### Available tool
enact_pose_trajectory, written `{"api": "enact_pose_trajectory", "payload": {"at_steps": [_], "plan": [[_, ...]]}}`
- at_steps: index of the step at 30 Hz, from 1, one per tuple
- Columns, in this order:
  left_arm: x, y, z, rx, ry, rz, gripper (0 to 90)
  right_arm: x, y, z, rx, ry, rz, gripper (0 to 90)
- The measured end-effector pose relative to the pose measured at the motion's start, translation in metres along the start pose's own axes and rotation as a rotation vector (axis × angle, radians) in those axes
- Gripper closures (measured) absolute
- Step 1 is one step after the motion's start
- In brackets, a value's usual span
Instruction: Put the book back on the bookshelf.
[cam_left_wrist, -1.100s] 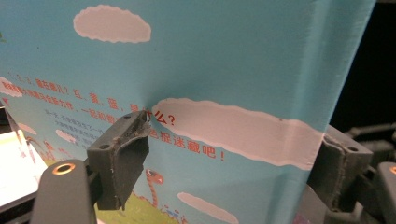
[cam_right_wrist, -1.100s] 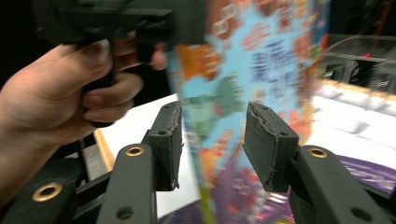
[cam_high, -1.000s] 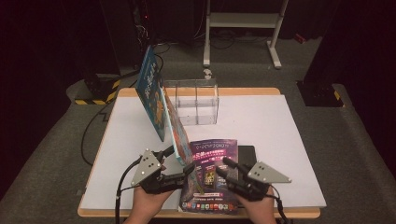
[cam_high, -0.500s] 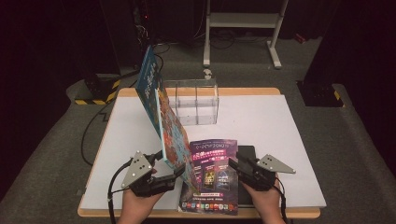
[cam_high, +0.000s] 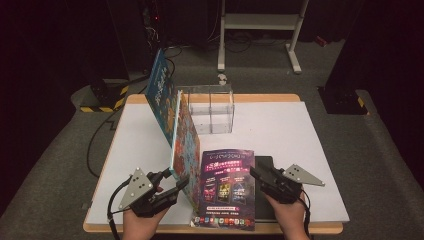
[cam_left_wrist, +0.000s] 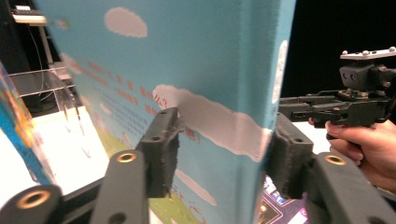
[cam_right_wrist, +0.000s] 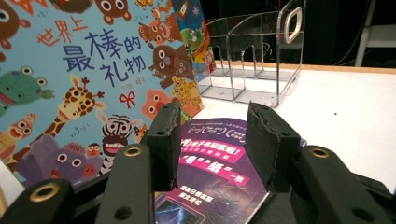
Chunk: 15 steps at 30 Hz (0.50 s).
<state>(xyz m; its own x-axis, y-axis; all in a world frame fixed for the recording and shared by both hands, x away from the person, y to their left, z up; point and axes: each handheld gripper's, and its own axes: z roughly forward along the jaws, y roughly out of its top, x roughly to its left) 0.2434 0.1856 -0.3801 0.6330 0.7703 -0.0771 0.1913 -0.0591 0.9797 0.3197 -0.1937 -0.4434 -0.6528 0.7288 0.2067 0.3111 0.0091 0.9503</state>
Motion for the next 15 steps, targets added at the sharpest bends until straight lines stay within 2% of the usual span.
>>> {"api": "enact_pose_trajectory", "payload": {"at_steps": [2, 4, 5, 6, 7, 9, 12, 14, 15], "plan": [[0.000, -0.003, -0.006, -0.010, 0.028, 0.007, 60.1, 0.001, 0.000, 0.001, 0.002, 0.004, -0.004, 55.3], [0.000, -0.004, -0.012, -0.021, 0.090, 0.032, 66.7, 0.003, 0.000, 0.002, 0.003, 0.007, -0.004, 55.3], [-0.001, -0.005, -0.016, -0.031, 0.144, 0.056, 74.2, 0.003, 0.000, 0.002, 0.006, 0.010, -0.002, 55.3], [0.003, -0.007, -0.022, -0.043, 0.226, 0.070, 76.8, 0.004, 0.000, 0.002, 0.005, 0.012, -0.003, 55.3], [0.003, -0.007, -0.022, -0.043, 0.226, 0.070, 77.4, 0.004, 0.000, 0.002, 0.005, 0.012, -0.003, 55.3], [0.017, -0.010, -0.028, -0.049, 0.224, 0.048, 77.2, 0.005, 0.001, 0.003, 0.004, 0.014, -0.005, 55.3], [0.019, -0.011, -0.031, -0.040, 0.255, 0.077, 79.4, 0.006, 0.001, 0.003, 0.004, 0.015, -0.006, 55.3], [0.026, -0.013, -0.034, -0.041, 0.247, 0.038, 80.0, 0.006, 0.001, 0.003, 0.007, 0.013, -0.003, 55.3], [0.031, -0.014, -0.037, -0.041, 0.243, 0.031, 79.9, 0.005, 0.001, 0.003, 0.008, 0.012, -0.004, 55.3]]}}
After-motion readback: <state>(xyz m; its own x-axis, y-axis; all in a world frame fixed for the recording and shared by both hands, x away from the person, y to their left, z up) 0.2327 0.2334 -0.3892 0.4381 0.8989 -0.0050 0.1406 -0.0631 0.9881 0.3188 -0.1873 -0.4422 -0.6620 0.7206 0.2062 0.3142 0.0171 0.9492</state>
